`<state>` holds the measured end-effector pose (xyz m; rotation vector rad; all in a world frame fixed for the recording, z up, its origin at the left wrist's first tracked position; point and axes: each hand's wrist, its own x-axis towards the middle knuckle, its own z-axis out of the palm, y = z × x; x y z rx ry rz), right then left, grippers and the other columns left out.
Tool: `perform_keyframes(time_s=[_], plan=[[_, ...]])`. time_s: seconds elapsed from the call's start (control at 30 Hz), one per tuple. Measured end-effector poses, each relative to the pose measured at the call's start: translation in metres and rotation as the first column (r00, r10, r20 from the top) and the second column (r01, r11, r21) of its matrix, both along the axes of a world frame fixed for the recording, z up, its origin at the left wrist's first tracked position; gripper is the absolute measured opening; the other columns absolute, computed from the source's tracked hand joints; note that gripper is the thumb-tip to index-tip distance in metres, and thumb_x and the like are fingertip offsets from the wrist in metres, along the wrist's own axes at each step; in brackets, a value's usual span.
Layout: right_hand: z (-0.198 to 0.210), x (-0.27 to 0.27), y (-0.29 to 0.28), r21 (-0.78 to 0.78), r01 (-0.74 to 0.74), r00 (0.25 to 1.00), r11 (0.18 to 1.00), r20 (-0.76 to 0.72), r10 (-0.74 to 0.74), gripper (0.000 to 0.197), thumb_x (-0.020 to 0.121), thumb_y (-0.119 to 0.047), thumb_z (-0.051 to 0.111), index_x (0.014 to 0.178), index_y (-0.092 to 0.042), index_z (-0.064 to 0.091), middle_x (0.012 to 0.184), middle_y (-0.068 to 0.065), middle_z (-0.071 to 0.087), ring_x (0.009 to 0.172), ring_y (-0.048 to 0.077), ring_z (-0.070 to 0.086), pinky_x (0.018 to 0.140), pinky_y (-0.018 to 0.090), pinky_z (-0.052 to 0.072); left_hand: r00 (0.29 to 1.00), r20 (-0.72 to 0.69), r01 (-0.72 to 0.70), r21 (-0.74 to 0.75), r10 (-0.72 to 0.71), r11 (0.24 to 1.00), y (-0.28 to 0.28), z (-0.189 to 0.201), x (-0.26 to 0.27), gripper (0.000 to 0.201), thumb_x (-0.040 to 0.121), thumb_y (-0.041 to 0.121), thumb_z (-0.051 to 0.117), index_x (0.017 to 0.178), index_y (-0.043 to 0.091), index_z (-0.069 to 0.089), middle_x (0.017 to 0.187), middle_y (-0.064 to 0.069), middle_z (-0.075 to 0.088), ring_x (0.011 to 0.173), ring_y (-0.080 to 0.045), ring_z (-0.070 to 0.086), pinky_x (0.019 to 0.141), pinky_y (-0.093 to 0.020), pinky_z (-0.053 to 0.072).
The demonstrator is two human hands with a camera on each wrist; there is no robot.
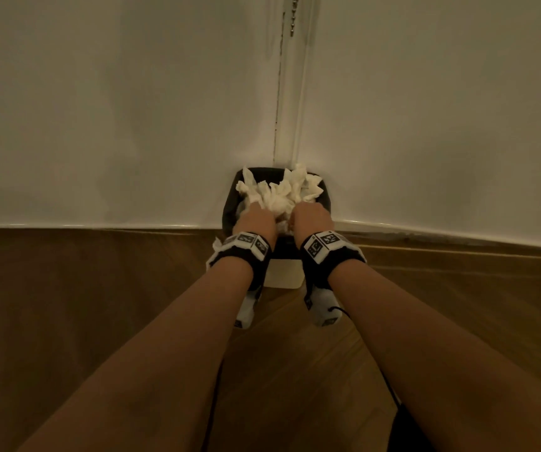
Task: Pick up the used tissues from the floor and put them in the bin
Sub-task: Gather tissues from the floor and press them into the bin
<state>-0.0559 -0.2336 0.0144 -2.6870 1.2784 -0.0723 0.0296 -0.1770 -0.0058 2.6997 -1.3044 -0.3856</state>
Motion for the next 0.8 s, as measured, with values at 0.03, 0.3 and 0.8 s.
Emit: perform_keyframes(time_s=[0.03,0.3,0.8], plan=[[0.001,0.003,-0.002,0.022,-0.006,0.999,1.0,-0.031,0.007,0.023,0.094,-0.011,0.047,0.099,-0.002,0.067,0.109,0.016,0.066,0.102,0.029,0.062,0.081,0.033,0.048,0.999,0.028,0.035,0.009,-0.035,0.999,-0.002,0.001,-0.002,0.04,0.098,0.023,0.037,0.135,0.009,0.044,0.138,-0.014,0.044,0.121,-0.031,0.048,0.094,-0.038,0.042],[0.003,0.0,0.004,0.14,-0.105,0.989,0.985,-0.086,0.118,0.041,0.098,-0.035,0.033,0.116,-0.01,0.059,0.122,0.011,0.06,0.112,0.028,0.055,0.099,0.036,0.04,0.973,0.196,0.12,0.006,-0.119,0.993,0.015,-0.009,-0.012,0.042,0.092,0.034,0.034,0.129,0.019,0.047,0.127,-0.005,0.055,0.123,-0.029,0.04,0.109,-0.056,0.01],[0.043,-0.018,0.049,-0.197,0.07,0.997,0.978,-0.008,-0.073,0.024,0.089,-0.023,0.046,0.108,-0.016,0.06,0.12,0.009,0.056,0.115,0.028,0.047,0.098,0.041,0.034,0.994,0.099,0.02,-0.51,0.036,0.86,0.092,0.031,0.022,0.019,0.092,0.019,0.042,0.109,0.021,0.051,0.113,-0.005,0.051,0.098,-0.025,0.055,0.086,-0.038,0.04]])
